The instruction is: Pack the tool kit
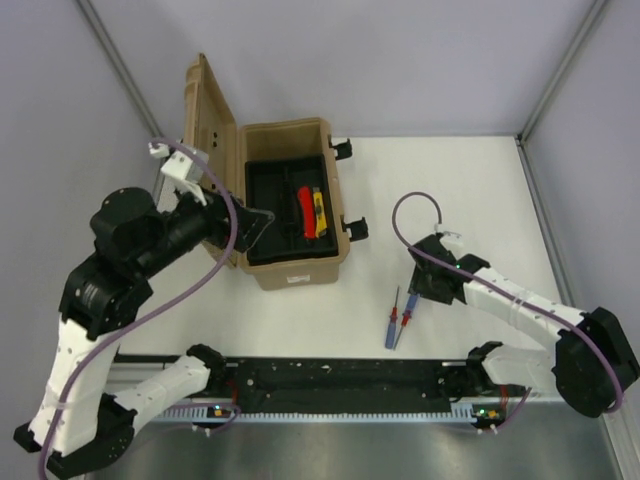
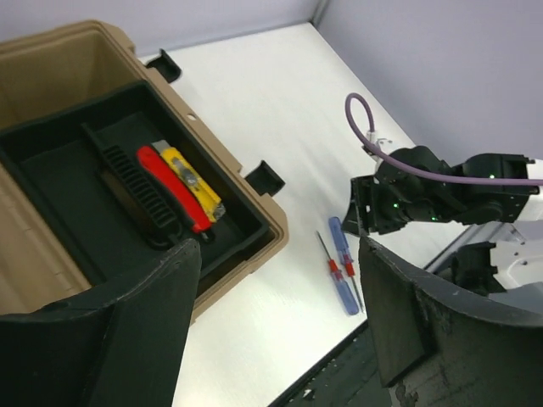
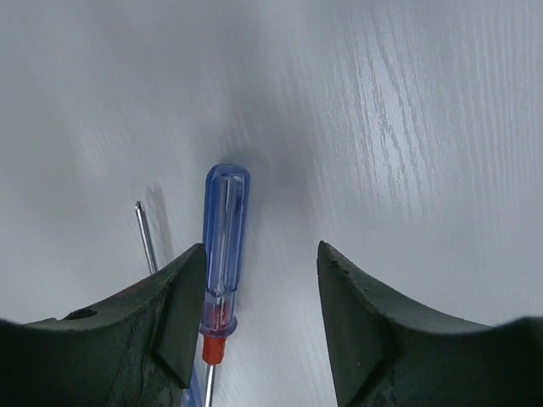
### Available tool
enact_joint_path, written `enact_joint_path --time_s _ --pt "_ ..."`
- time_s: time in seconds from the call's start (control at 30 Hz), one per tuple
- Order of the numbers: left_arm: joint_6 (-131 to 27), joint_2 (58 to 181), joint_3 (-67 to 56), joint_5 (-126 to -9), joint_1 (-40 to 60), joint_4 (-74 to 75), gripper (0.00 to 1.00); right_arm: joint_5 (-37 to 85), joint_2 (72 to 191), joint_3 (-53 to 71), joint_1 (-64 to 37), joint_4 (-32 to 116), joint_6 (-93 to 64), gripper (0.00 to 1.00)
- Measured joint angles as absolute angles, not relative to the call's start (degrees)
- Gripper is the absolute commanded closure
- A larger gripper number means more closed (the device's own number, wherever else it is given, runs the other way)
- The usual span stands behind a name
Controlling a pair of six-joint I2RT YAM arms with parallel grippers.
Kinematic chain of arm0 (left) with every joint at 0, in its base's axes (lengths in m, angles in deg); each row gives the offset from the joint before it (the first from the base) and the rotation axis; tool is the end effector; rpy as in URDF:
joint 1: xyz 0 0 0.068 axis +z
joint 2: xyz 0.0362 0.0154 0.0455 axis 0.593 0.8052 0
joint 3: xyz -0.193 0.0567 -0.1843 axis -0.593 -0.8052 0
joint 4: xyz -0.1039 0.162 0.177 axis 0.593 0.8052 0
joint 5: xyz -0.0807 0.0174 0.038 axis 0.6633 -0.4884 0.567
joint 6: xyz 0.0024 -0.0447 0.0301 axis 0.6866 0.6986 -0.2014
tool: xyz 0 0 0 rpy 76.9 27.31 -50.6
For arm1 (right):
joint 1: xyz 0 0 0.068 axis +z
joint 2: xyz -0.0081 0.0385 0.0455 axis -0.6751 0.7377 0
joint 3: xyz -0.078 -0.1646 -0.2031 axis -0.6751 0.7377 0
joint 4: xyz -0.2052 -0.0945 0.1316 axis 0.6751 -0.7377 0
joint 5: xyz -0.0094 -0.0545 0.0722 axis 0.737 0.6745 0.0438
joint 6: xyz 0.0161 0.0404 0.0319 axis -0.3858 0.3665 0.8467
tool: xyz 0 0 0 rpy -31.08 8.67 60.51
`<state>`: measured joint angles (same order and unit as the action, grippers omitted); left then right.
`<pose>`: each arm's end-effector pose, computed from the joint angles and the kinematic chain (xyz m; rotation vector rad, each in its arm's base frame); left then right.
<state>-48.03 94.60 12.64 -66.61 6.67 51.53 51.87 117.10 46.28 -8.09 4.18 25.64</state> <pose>0.0922 -0.0592 0.5024 0.3445 1.7451 -0.7127 0.1739 0.1044 0.1928 0.3768 2.5867 0.0044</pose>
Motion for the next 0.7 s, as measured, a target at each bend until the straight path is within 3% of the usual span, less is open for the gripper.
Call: enact_joint_path --time_s 0.4,0.57,0.63,0.7 --pt "-42.31 100.57 1.45 -60.52 -0.01 41.92 0.22 50.37 123.71 47.75 -8.64 10.98 28.15 0.63" --pt "-41.15 101.05 -2.48 -62.55 -1.96 39.47 0.22 48.94 125.69 48.47 -8.84 14.39 28.22 0.94" --pt "-40.71 101.09 -4.16 -63.62 -2.48 38.84 0.22 48.4 125.72 48.47 -8.9 15.28 28.2 1.0" --pt "-40.56 101.2 -5.69 -64.82 -3.69 38.46 0.22 48.14 125.67 48.47 -8.9 15.74 27.87 1.0"
